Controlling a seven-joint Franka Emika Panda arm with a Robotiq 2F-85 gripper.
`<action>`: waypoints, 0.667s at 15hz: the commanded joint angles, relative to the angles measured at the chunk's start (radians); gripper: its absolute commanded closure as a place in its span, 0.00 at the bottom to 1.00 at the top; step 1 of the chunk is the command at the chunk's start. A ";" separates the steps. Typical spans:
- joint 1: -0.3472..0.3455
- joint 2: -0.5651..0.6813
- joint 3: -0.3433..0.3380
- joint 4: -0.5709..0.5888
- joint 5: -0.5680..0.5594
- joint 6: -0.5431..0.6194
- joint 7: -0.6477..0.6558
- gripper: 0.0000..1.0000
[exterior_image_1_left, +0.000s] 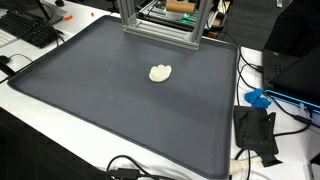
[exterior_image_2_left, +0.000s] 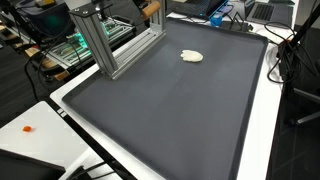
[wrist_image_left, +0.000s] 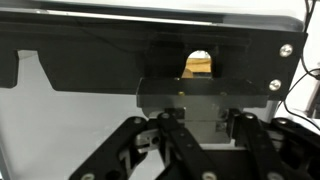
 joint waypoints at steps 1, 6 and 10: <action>0.008 -0.050 0.010 -0.036 0.029 -0.027 -0.008 0.78; 0.011 -0.063 0.022 -0.059 0.029 -0.030 0.003 0.78; 0.005 -0.067 0.029 -0.076 0.037 -0.022 0.025 0.78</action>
